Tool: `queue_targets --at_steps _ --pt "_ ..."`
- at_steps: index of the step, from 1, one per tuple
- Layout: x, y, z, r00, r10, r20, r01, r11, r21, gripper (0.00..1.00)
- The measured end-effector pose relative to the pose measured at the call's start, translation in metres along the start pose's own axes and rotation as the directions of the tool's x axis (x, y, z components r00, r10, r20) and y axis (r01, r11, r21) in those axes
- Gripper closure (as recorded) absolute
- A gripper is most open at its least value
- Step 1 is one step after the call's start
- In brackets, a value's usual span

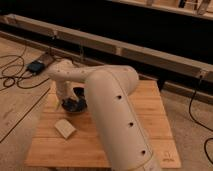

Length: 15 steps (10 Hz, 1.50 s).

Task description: Push the ceramic bowl across the table

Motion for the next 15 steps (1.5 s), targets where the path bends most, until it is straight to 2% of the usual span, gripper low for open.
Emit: queue_targets --at_steps 4,9,12,15 --pt "0.001 -0.036 -0.002 0.997 -0.076 0.005 0.075 0.995 0.064 0.2" --pt "-0.001 -0.059 0.011 0.99 -0.139 0.04 0.134 0.986 0.104 0.2" --pt "-0.002 -0.078 0.011 0.981 -0.187 0.051 0.178 0.975 0.134 0.2" --pt "-0.005 -0.099 0.008 0.972 -0.228 0.06 0.214 0.96 0.18 0.2"
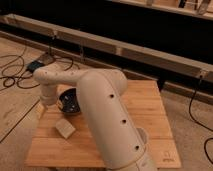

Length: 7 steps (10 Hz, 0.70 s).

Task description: Push the ceramic bowl across the table

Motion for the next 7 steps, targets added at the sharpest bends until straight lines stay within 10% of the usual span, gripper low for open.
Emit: queue_targets --at_steps 7 --pt "-0.008 -0.053 0.007 0.997 -0.065 0.049 0.059 0.991 0.118 0.2"
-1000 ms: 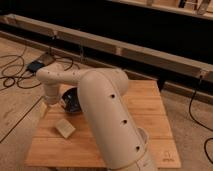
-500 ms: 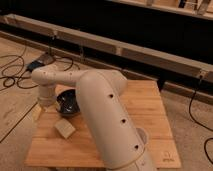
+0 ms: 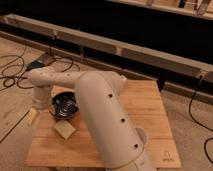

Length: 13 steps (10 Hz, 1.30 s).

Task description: Push the ceramic bowl across the table

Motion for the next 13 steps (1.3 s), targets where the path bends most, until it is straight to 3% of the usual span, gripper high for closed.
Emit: queue_targets --at_steps 10,13 --pt "-0.052 -0.069 0.015 0.997 0.011 0.078 -0.016 0.998 0.066 0.2" --pt "-0.058 -0.081 0.014 0.997 0.021 0.07 -0.027 0.996 0.09 0.2"
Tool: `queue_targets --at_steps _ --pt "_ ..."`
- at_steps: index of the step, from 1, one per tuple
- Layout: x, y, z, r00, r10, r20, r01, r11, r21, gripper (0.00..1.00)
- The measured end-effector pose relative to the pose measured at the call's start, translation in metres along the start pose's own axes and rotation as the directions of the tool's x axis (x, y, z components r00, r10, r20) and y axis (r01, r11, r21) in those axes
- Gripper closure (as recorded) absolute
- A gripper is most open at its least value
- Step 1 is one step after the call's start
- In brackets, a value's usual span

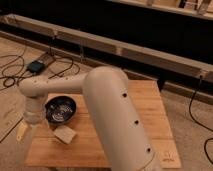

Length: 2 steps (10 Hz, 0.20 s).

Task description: Push the ceramic bowl across the table

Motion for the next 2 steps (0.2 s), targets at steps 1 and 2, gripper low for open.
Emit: queue_targets --at_steps 1,2 --pt "-0.0002 0.0011 -0.0007 1.0 0.002 -0.002 -0.002 1.0 0.0 0.2" --pt "0.0002 -0.0004 0.0004 1.0 -0.001 0.001 0.001 1.0 0.0 0.2"
